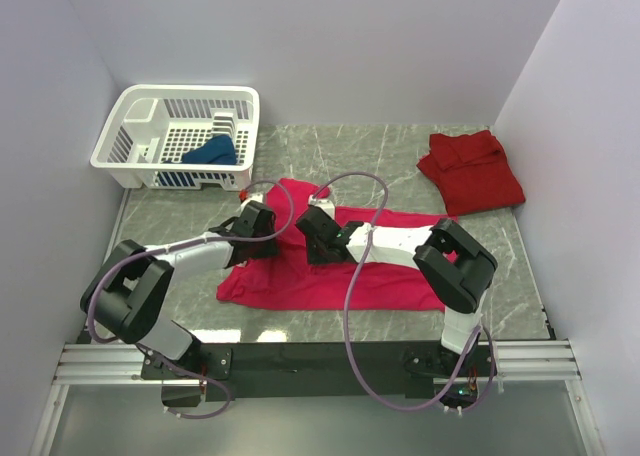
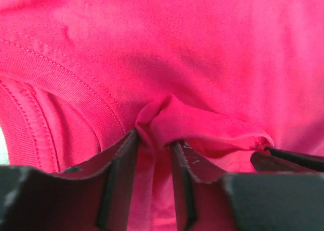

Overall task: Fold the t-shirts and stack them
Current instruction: Fold the tshirt

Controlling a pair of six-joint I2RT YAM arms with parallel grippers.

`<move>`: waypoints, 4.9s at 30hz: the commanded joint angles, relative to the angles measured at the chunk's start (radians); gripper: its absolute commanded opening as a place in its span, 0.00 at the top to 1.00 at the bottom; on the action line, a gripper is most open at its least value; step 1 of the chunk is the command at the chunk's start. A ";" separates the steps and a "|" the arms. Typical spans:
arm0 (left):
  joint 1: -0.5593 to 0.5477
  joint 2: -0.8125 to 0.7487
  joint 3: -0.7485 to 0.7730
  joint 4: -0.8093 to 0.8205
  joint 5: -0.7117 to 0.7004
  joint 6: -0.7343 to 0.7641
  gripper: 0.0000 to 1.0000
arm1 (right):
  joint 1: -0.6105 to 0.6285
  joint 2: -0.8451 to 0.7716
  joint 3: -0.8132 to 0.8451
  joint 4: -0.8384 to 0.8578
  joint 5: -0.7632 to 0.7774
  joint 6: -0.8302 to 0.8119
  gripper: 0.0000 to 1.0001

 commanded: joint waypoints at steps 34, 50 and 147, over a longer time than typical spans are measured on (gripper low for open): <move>0.000 0.057 0.190 -0.010 -0.044 0.044 0.76 | -0.006 -0.185 -0.132 -0.006 0.121 0.081 0.90; -0.002 0.137 0.276 0.031 0.025 0.038 0.76 | -0.006 -0.197 -0.150 -0.011 0.129 0.092 0.87; -0.130 -0.161 0.124 0.073 -0.461 0.089 0.17 | -0.426 -0.692 -0.417 0.046 0.052 -0.093 0.41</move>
